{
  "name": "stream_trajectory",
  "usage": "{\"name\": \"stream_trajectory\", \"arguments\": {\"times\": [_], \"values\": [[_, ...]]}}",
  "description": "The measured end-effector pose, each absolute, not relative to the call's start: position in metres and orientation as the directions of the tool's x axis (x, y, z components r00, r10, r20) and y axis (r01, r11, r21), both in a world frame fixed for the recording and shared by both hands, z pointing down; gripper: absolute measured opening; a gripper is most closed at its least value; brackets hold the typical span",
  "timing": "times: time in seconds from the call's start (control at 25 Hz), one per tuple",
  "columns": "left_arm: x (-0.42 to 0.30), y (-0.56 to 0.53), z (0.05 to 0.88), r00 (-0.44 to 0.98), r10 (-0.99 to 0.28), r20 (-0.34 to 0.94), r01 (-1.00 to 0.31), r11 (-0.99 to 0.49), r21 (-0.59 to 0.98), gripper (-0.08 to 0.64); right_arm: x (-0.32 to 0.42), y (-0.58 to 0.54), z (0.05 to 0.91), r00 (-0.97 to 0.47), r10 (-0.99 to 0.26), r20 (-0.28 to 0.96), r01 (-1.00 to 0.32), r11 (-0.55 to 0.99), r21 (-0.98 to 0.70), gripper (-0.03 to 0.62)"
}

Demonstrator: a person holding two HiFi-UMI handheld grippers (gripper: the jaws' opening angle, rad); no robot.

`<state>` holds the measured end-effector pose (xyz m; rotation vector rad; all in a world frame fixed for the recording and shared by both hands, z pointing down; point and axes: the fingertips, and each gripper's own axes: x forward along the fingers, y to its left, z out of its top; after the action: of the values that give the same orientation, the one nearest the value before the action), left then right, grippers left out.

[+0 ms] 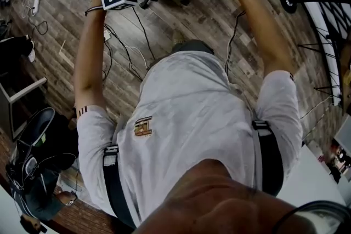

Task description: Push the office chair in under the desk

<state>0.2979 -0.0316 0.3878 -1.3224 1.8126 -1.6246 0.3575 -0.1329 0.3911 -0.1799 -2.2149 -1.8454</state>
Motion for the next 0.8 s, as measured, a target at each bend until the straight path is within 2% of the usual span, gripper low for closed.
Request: {"name": "stream_trajectory", "arguments": {"times": [0.28, 0.8], "values": [[0.262, -0.059, 0.392, -0.532, -0.779, 0.331, -0.4, -0.112, -0.91, 0.342, 0.324, -0.158, 0.393, -0.962, -0.056, 0.268, 0.254, 0.182, 0.95, 0.262], [0.167, -0.096, 0.395, -0.548, -0.756, 0.357, -0.416, -0.123, -0.901, 0.342, 0.231, -0.196, 0.395, -0.955, -0.117, 0.272, 0.244, 0.207, 0.947, 0.262]]}}
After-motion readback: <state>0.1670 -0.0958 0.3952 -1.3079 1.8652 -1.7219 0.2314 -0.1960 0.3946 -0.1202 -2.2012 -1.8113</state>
